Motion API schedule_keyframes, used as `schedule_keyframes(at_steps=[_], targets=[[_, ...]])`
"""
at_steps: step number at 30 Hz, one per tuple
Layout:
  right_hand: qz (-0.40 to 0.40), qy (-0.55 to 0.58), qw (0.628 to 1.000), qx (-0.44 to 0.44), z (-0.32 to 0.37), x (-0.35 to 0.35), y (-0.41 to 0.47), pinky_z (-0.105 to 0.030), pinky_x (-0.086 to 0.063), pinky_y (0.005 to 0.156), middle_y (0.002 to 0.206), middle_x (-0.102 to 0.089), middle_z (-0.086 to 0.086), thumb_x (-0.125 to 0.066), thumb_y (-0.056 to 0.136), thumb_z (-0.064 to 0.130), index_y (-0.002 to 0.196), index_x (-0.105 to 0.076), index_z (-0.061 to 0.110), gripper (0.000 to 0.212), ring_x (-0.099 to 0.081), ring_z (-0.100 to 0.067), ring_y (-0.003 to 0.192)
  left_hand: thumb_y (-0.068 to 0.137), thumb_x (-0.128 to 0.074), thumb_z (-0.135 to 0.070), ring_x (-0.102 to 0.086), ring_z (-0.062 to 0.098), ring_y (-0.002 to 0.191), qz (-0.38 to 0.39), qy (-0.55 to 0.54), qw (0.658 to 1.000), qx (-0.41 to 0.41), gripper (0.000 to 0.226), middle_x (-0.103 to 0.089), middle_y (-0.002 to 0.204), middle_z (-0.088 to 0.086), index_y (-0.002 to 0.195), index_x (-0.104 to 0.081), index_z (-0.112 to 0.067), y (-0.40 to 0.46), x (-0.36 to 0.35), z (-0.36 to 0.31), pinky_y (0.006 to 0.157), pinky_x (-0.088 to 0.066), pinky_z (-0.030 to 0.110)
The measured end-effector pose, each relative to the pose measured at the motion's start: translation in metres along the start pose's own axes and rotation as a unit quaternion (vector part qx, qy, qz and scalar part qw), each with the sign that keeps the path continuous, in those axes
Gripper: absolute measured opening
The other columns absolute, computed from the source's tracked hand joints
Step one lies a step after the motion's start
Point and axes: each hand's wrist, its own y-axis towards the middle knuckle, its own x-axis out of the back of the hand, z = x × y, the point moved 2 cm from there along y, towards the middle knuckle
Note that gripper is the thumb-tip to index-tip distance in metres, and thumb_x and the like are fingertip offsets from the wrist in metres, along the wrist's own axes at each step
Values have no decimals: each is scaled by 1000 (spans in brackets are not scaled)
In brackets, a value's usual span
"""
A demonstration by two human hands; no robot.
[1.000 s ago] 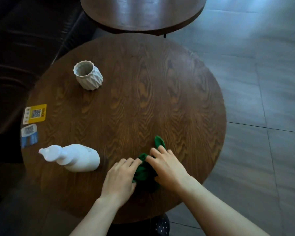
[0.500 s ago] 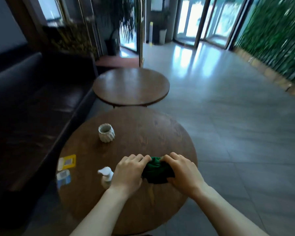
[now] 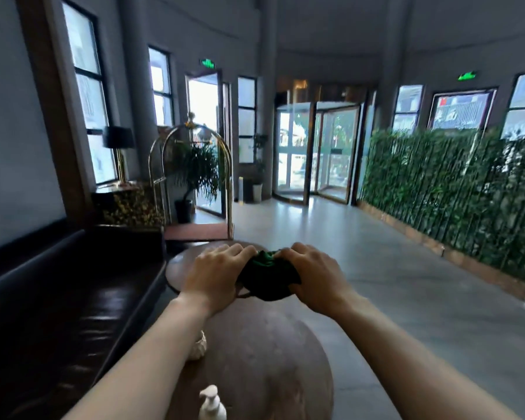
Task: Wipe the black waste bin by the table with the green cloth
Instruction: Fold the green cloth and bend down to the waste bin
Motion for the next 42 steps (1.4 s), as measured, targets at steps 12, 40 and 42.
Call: schedule_keyframes(at_steps=[12, 40, 42], targets=[[-93, 2, 994, 55, 13, 115, 11, -39, -52, 82, 116, -63, -3, -75, 85, 21, 131, -60, 25, 49, -60, -28, 106, 86, -71, -33, -67, 23, 96, -89, 45, 995, -9, 46, -68, 104, -6, 128, -52, -29, 31, 111, -30, 90, -52, 42], [34, 132, 989, -49, -19, -18, -83, -40, -52, 84, 117, -62, -4, -70, 80, 14, 126, -65, 23, 47, -60, -29, 106, 79, -69, -31, -67, 26, 96, 42, -62, 993, 89, 45, -67, 103, -7, 122, -56, -33, -66, -22, -72, 75, -47, 37], [62, 172, 980, -76, -22, -49, -103, -37, -52, 84, 115, -64, -4, -71, 78, 12, 123, -66, 22, 46, -62, -28, 104, 78, -70, -31, -67, 23, 100, 69, -96, 986, 119, 49, -67, 108, -10, 124, -54, -36, -88, -51, -79, 77, -49, 38]])
